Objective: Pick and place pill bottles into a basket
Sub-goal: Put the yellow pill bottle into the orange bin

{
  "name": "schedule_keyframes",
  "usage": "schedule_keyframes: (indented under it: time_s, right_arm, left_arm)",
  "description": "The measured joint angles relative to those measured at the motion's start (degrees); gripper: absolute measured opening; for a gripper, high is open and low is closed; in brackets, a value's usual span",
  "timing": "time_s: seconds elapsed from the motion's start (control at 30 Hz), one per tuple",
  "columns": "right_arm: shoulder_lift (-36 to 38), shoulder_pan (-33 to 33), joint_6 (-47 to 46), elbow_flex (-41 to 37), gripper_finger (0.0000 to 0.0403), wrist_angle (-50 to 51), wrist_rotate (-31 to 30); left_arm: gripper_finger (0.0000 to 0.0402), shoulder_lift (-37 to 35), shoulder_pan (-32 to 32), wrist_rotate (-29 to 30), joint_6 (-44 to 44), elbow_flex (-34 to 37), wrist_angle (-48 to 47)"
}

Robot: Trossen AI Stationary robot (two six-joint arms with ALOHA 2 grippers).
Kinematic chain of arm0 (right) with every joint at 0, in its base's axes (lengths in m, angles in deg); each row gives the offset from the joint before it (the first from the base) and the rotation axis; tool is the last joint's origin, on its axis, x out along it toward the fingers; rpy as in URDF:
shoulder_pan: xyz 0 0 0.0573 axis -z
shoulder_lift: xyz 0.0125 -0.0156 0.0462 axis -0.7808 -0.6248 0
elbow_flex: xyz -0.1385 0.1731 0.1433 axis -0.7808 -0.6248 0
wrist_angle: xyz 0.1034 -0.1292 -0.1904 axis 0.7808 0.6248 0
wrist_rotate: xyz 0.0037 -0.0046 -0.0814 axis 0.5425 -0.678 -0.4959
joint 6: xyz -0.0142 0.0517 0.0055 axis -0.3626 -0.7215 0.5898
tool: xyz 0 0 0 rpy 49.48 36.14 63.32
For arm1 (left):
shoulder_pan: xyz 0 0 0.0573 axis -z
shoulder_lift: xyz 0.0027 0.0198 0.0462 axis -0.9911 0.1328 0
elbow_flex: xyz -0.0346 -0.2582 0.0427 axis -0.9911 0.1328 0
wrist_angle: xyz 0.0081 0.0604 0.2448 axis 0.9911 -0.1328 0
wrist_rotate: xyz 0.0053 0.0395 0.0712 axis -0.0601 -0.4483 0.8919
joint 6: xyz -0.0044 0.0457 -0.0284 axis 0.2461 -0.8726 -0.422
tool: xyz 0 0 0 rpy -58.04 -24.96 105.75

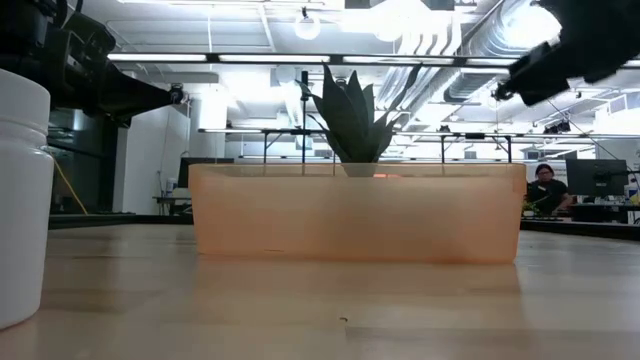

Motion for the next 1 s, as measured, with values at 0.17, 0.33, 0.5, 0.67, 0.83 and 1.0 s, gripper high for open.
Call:
schedule_keyframes:
  time_s: [0.17,0.33,0.5,0.67,0.83,1.0]
  right_arm:
    - [9.46,-0.01,0.24,-7.56,0.0088,-7.99,-1.4]
    - [14.06,2.94,4.74,-13.61,0.005,-21.09,7.18]
    - [15.07,8.79,10.56,-15.4,0.0004,-24.78,9.8]
    - [15.2,13.51,12.96,-13.52,0.002,-21.65,12.16]
    - [16.8,13.78,13.17,-13.95,0.0016,-18.2,11.05]
    - [19.96,12.86,13.81,-15.12,0.0003,-17.77,9.13]
  left_arm:
    - [0.0083,0.02,0.0,0.02,0.02,0.02,0.01]
    - [0.0083,0.02,0.0,0.04,0.02,0.02,0.02]
    - [0.0083,0.02,-0.01,0.09,0.04,0.01,0.02]
    - [0.0083,0.02,0.0,0.09,0.04,0.0,0.02]
    - [0.0083,0.02,0.0,-0.04,0.04,0.01,-0.02]
    - [0.0083,0.09,0.0,-0.13,0.02,0.01,-0.04]
